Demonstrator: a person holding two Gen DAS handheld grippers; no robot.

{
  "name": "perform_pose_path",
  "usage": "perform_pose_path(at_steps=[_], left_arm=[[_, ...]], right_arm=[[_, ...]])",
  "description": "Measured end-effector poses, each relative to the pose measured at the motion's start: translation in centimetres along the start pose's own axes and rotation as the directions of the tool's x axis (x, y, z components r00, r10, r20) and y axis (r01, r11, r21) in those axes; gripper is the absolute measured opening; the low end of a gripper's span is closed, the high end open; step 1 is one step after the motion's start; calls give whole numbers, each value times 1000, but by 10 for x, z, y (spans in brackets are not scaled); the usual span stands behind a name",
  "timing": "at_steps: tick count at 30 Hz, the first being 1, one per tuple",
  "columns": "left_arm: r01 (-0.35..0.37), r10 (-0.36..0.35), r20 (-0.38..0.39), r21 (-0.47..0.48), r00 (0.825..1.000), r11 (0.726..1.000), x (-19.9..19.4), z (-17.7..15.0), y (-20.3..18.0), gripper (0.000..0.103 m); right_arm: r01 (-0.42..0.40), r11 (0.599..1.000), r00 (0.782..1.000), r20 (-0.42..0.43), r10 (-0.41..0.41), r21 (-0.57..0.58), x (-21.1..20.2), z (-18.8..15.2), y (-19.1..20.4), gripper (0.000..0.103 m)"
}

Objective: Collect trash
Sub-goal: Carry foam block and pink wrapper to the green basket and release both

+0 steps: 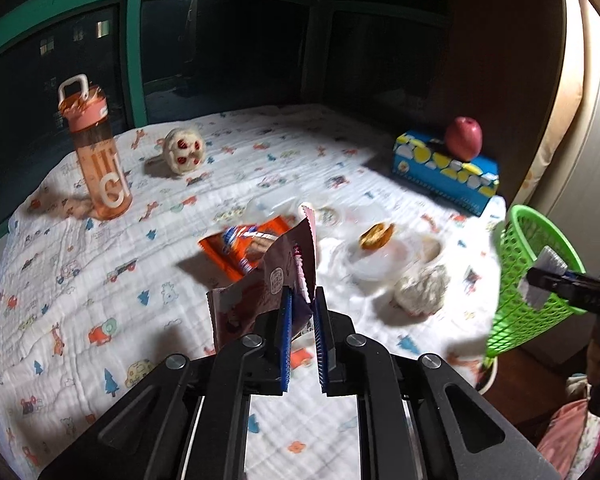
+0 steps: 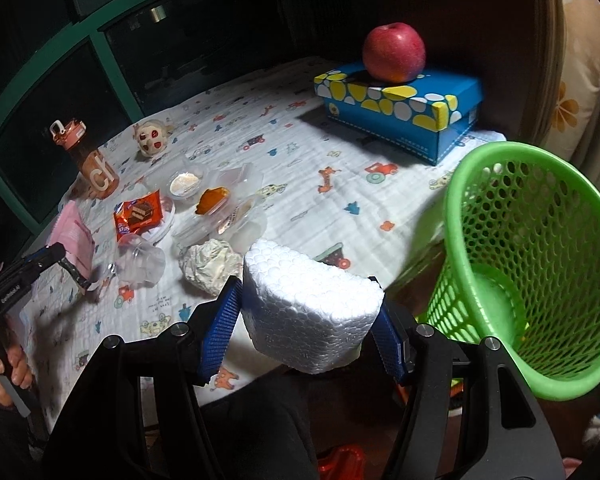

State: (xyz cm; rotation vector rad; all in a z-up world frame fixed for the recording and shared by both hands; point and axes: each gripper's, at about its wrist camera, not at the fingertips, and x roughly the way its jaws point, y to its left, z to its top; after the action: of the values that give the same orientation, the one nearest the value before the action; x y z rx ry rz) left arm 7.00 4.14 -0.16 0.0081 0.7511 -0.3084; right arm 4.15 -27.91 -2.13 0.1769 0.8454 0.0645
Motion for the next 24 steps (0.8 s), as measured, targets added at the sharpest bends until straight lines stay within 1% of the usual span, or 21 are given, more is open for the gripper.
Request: perform_pose_path(at_steps=[3, 6, 9, 13, 15, 16, 20, 24], left_arm=[[26, -27, 22, 27, 999, 999, -9, 14, -18, 10], [71, -73, 32, 36, 997, 997, -13, 27, -34, 10], [116, -118, 39, 49, 992, 992, -14, 41, -52, 10], [184, -188, 42, 77, 981, 980, -9, 59, -84, 10], [219, -222, 35, 83, 974, 972, -3, 64, -98, 10], [247, -250, 29, 85, 968, 965, 2, 68, -109, 10], [303, -307, 10, 114, 952, 946, 14, 79, -146, 10], [369, -373, -2, 150, 928, 917, 21, 94, -187, 10]], right_arm=[[30, 999, 999, 13, -30, 28, -7, 3, -20, 62], [53, 997, 998, 26, -54, 48, -14, 5, -39, 62], [76, 995, 996, 35, -79, 67, -19, 7, -58, 62], [116, 988, 992, 32, -120, 97, -21, 7, -83, 62], [142, 984, 989, 27, -146, 108, -22, 6, -95, 62], [156, 981, 987, 24, -160, 111, -22, 5, -101, 62], [194, 972, 980, 13, -197, 136, -25, 2, -124, 62], [222, 963, 975, -8, -223, 155, -26, -5, -145, 62]])
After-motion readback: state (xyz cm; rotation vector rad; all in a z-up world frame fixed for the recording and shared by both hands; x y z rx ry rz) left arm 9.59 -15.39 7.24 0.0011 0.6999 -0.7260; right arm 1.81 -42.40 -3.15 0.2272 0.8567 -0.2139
